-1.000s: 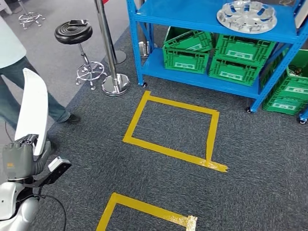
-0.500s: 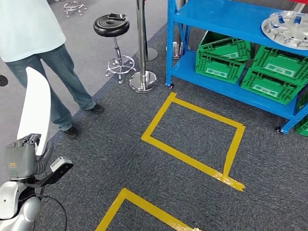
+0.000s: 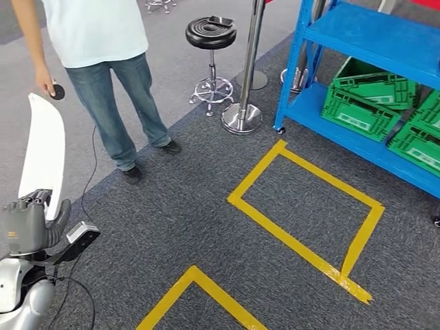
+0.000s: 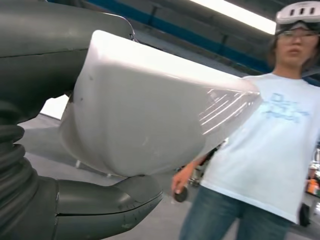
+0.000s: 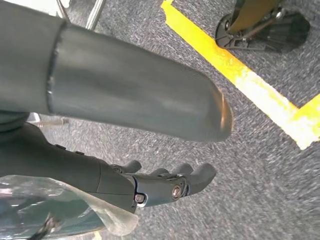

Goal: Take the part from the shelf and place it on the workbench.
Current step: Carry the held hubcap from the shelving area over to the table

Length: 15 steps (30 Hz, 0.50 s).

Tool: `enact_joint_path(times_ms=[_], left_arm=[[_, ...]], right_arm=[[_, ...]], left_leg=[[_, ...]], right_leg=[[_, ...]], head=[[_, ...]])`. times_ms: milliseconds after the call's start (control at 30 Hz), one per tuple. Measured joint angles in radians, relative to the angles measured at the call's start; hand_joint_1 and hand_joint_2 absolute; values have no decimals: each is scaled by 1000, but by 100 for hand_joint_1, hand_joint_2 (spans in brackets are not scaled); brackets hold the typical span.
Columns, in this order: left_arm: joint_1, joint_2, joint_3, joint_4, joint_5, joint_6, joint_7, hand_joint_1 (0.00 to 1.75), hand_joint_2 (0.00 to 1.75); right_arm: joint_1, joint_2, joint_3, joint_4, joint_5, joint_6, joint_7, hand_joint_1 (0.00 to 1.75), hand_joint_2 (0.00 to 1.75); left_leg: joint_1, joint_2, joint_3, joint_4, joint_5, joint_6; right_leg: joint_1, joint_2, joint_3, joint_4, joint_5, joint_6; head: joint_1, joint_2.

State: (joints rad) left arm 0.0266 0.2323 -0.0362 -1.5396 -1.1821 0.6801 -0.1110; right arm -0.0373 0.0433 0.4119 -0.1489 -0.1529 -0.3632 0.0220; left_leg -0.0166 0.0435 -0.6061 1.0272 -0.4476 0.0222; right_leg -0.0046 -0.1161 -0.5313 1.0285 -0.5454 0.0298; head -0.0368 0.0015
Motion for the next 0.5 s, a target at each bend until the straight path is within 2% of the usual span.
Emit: enact_joint_path(times_ms=[33,100,133,167,200,233,267,300,333,367,400,433,467,500], left_arm=[[-2,1,2,0,0,1,-1,175,175],[-7,1,3,0,1,2,-2,175,175],[-9,0,2,0,1,2,-2,175,175],[-8,-1,2,1,0,2,-3,175,175],[-7,-1,2,1,0,2,-3,175,175],[-7,-2,2,2,0,2,-3,175,175],[-7,-2,2,2,0,2,-3,175,175],[-7,-3,2,3,0,2,-3,175,175],[-8,-3,2,3,0,2,-3,175,175],[-8,-3,2,3,0,2,-3,175,175],[-9,-3,2,3,0,2,-3,175,175],[-8,-2,2,4,0,3,-3,175,175],[-7,-2,2,4,0,3,-3,175,175],[-4,-1,3,4,0,3,-3,175,175]], right_arm=[[-1,0,0,0,0,0,0,0,0],[0,0,0,-1,-1,2,2,0,0],[1,0,1,-1,-1,2,2,0,0],[2,0,1,-1,-1,3,2,0,0],[4,0,1,-1,-1,3,3,0,0],[4,0,2,-1,-2,3,3,0,0],[5,0,2,-1,-2,3,3,0,0],[5,-1,2,-1,-2,3,4,0,0],[5,-1,2,0,-2,4,4,0,0],[4,-1,2,0,-2,4,4,0,0],[4,-2,2,0,-2,5,4,0,0],[2,-2,3,1,-3,5,4,0,0],[1,-1,3,1,-3,6,4,0,0],[0,0,4,0,-3,6,4,0,0]], left_leg=[[2,-12,5,-6,2,7],[6,-35,11,-12,3,18],[5,-49,12,-12,3,22],[5,-64,12,-11,2,24],[5,-79,13,-11,1,25],[5,-94,15,-10,-1,24],[6,-109,18,-9,-3,22],[8,-124,20,-7,-6,18],[7,-137,21,-3,-10,13],[9,-150,19,1,-13,8],[10,-161,15,3,-13,3],[12,-173,12,3,-13,-3],[14,-185,10,2,-11,-8],[15,-181,8,4,-14,-13]], right_leg=[[-1,25,-10,22,-14,4],[-3,91,-66,132,-63,7],[-3,108,-108,205,-88,7],[-3,115,-147,264,-103,7],[-4,117,-171,291,-98,7],[-4,118,-176,279,-72,7],[-5,123,-161,229,-31,6],[-7,139,-135,157,15,5],[-11,161,-106,89,46,5],[-13,181,-82,40,63,4],[-14,194,-68,15,65,2],[-13,193,-61,8,60,-1],[-12,182,-58,6,60,-5],[-12,170,-54,2,60,-11]], head=[[2,0],[8,0],[9,0],[9,0],[9,0],[9,0],[9,0],[9,0],[9,0],[9,0],[8,0],[8,0],[8,0],[7,0]])
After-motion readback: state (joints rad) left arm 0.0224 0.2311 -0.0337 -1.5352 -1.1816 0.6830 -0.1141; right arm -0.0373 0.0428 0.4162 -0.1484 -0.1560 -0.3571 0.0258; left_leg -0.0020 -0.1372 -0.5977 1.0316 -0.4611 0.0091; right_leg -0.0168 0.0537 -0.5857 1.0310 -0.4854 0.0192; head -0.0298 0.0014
